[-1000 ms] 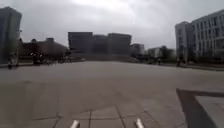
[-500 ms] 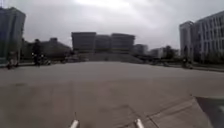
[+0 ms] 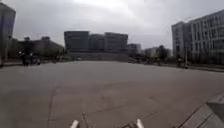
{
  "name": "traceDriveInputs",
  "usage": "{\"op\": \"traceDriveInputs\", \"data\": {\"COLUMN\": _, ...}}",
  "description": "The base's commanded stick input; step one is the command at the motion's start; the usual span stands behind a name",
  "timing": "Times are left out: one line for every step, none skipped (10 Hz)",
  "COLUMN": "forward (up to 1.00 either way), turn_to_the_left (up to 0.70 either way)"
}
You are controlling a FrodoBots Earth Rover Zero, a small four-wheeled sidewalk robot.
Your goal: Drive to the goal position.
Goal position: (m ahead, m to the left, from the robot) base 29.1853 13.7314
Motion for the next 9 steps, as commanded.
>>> {"op": "traceDriveInputs", "data": {"forward": 1.00, "turn_to_the_left": 0.06}}
{"op": "traceDriveInputs", "data": {"forward": 1.00, "turn_to_the_left": 0.06}}
{"op": "traceDriveInputs", "data": {"forward": 1.00, "turn_to_the_left": 0.06}}
{"op": "traceDriveInputs", "data": {"forward": 1.00, "turn_to_the_left": 0.06}}
{"op": "traceDriveInputs", "data": {"forward": 1.00, "turn_to_the_left": 0.06}}
{"op": "traceDriveInputs", "data": {"forward": 1.00, "turn_to_the_left": 0.06}}
{"op": "traceDriveInputs", "data": {"forward": 1.00, "turn_to_the_left": 0.06}}
{"op": "traceDriveInputs", "data": {"forward": 1.00, "turn_to_the_left": 0.06}}
{"op": "traceDriveInputs", "data": {"forward": 1.00, "turn_to_the_left": 0.06}}
